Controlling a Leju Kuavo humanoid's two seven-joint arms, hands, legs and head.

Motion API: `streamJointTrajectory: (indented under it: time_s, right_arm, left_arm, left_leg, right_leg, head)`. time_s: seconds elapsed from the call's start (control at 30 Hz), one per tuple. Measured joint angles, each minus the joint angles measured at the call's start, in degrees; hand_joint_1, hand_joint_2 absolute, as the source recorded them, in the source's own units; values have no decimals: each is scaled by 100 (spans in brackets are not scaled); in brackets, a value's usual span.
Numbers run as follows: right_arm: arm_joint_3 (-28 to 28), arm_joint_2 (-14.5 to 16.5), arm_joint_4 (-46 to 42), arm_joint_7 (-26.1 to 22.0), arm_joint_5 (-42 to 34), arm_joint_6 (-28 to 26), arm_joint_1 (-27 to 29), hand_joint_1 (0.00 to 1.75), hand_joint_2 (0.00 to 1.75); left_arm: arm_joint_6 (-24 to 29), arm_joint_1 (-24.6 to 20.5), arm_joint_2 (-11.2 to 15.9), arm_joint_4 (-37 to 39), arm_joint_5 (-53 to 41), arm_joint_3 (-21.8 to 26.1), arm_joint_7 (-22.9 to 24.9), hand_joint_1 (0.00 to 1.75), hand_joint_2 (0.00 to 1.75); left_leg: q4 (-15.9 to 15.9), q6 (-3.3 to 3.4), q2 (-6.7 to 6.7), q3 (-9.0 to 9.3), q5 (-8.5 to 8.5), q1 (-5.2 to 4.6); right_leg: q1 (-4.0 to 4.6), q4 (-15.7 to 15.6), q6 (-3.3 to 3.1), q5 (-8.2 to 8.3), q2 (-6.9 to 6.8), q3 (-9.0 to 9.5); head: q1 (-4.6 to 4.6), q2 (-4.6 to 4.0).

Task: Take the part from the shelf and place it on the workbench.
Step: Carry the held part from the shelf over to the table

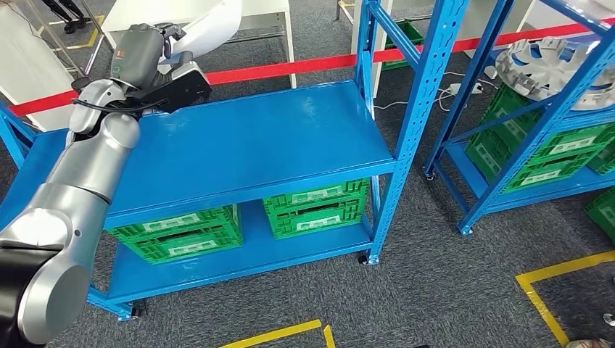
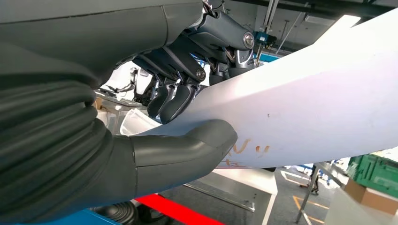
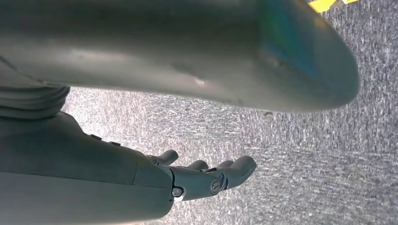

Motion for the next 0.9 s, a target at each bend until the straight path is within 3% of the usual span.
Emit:
streamJointTrajectory:
  time_s: [0.07, 0.17, 0.2, 0.27, 0.33, 0.37, 0.4, 0.43, 0.53, 0.67, 0.7, 0.77, 0.83, 0.9]
  right_arm:
    - [-2, 14, 0, 3, -1, 1, -3, 0, 0]
    - [-12, 27, 2, 6, -3, 2, -5, 0, 0]
    - [-19, 30, 2, 6, -4, 2, -5, 0, 0]
    - [-36, 31, 2, 6, -7, 2, -3, 0, 0]
    - [-48, 31, 2, 7, -8, 2, 0, 0, 0]
    - [-57, 31, 2, 11, -11, 1, 0, 0, 0]
    - [-66, 31, 2, 15, -17, 0, 1, 0, 0]
    - [-75, 30, 2, 19, -28, -3, 1, 0, 0]
    - [-90, 28, 2, 16, -61, -21, -12, 0, 0]
    - [-107, 30, 2, 2, -73, -40, -18, 0, 0]
    - [-109, 31, 2, 1, -73, -42, -20, 0, 0]
    - [-110, 34, 2, -5, -73, -39, -23, 0, 0]
    - [-111, 34, 2, -6, -74, -27, -19, 0, 0]
    - [-115, 34, 2, 1, -87, -18, -17, 0, 0]
  left_arm:
    - [1, -36, -23, -1, 23, -50, 14, 145, 175]
    - [5, -50, -51, 2, 51, -121, 61, 145, 175]
    - [9, -52, -59, 3, 58, -145, 68, 145, 175]
    - [20, -55, -73, 8, 83, -189, 74, 145, 175]
    - [26, -39, -74, 24, 103, -221, 80, 145, 175]
    - [28, -24, -75, 36, 108, -237, 90, 145, 175]
    - [30, -10, -75, 45, 111, -257, 104, 145, 175]
    - [35, 1, -73, 51, 115, -277, 122, 145, 175]
    - [75, -6, -62, 60, 135, -355, 179, 145, 175]
    - [103, -17, -36, 121, 160, -462, 242, 145, 175]
    - [103, -20, -19, 140, 165, -484, 251, 145, 175]
    - [115, -32, 26, 182, 188, -518, 262, 145, 175]
    - [137, -28, 58, 225, 217, -547, 264, 145, 175]
    - [156, 6, 73, 263, 234, -566, 260, 145, 175]
  left_leg:
    - [-372, 49, 9, 180, 84, -57]
    - [-465, 62, 13, 176, 199, -59]
    - [-509, 90, 20, 168, 253, -43]
    - [-573, 145, 35, 118, 354, -15]
    - [-557, 173, 37, 24, 409, -23]
    - [-541, 174, 37, -23, 431, -28]
    - [-521, 171, 37, -66, 451, -33]
    - [-498, 163, 36, -103, 467, -34]
    - [-416, 112, 35, -196, 498, -52]
    - [-426, -24, 25, -239, 560, -59]
    - [-381, -60, 20, -269, 502, -55]
    - [3, -127, 9, -427, 186, -33]
    - [684, -175, 8, -656, -211, -10]
    - [981, -193, 8, -681, -322, 9]
  right_leg:
    - [5, -31, 57, 50, -7, -9]
    - [-3, -94, 160, 121, -20, -18]
    - [0, -38, 183, 59, -24, -53]
    - [0, 401, 219, -274, -38, -236]
    - [6, 1088, 244, -651, -48, -479]
    - [10, 1280, 249, -725, -48, -518]
    - [16, 1267, 247, -702, -49, -454]
    - [20, 1033, 238, -594, -49, -275]
    - [43, 44, 163, -333, -56, 328]
    - [59, -134, 23, -232, -50, 368]
    - [47, -163, -18, -190, -52, 363]
    - [23, -212, -78, -105, -56, 332]
    - [20, -220, -91, -43, -55, 263]
    - [16, -218, -76, 17, -55, 185]
  head:
    - [-3, 0]
    - [-7, 0]
    - [0, 0]
    - [29, 0]
    - [60, 0]
    - [67, 0]
    - [71, 0]
    - [75, 0]
    - [82, 0]
    - [79, 0]
    - [71, 0]
    - [47, 0]
    - [27, 0]
    - [23, 0]
